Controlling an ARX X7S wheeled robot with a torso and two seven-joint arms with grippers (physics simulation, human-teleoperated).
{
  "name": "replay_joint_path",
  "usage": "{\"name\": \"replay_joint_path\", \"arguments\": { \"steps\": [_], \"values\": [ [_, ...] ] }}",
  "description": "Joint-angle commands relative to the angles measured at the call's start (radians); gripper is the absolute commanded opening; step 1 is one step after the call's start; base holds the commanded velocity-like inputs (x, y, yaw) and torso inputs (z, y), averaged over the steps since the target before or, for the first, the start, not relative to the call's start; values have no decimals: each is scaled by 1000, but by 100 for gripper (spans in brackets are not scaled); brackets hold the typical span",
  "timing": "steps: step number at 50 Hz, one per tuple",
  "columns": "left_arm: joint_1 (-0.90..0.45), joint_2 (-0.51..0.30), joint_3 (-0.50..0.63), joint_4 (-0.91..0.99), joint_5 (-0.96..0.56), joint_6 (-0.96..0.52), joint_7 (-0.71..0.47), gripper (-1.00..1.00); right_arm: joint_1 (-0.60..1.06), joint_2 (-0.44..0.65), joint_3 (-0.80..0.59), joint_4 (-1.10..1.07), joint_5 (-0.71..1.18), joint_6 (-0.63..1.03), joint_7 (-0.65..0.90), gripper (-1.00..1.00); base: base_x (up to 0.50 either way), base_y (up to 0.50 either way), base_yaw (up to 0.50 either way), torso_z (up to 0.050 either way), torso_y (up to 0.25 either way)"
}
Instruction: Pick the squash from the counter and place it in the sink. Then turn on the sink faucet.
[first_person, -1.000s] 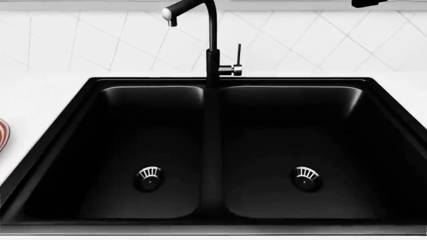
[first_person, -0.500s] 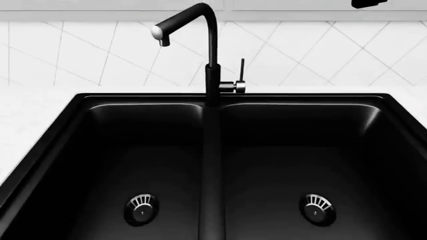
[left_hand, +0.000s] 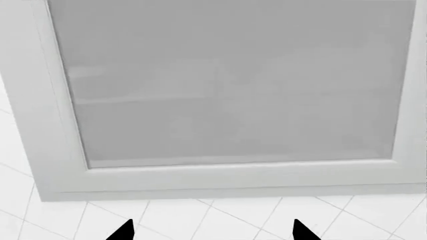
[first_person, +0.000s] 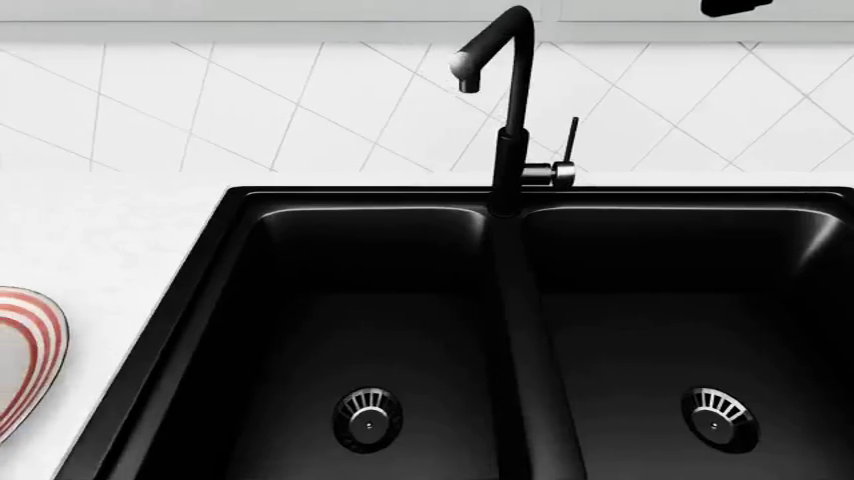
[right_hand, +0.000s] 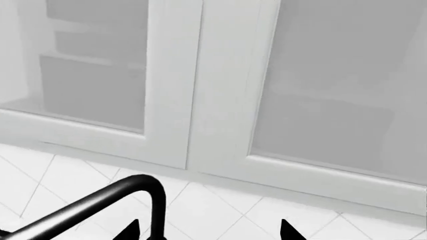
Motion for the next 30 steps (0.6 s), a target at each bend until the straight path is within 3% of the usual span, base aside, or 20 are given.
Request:
{"name": "replay_joint_path", "arguments": {
  "steps": [1,6,9,11,15,19,23,24,27,30],
  "values": [
    [1,-7,9,8,-2,8,4,100,-3,5,-3,3,-4,-15,-4,100,0,0,0,0,0],
    [41,-79,-5,62,-121,7,-82,100,-7,16,-2,-1,-2,-14,-2,100,0,0,0,0,0],
    [283,-257,-36,294,-389,134,-251,100,-18,31,13,-13,19,-5,21,100,0,0,0,0,0],
    [403,-320,-80,390,-455,207,-268,100,-10,31,18,-9,24,-6,26,100,0,0,0,0,0],
    [630,-407,-180,530,-454,292,-244,100,-19,37,25,-20,34,-8,33,100,0,0,0,0,0],
    [768,-443,-259,562,-378,361,-251,100,-30,39,19,-21,25,-19,26,100,0,0,0,0,0],
    [1062,-501,-500,598,-304,418,-230,100,-45,47,20,-28,28,-25,24,100,0,0,0,0,0],
    [1173,-485,-645,596,-299,387,-247,100,-47,51,24,-31,34,-24,28,100,0,0,0,0,0],
    [1306,-438,-869,604,-284,297,-284,100,-49,54,30,-36,45,-20,39,100,0,0,0,0,0],
    [1387,-370,-1005,619,-253,236,-318,100,-57,57,30,-43,46,-25,39,100,0,0,0,0,0]
  ]
}}
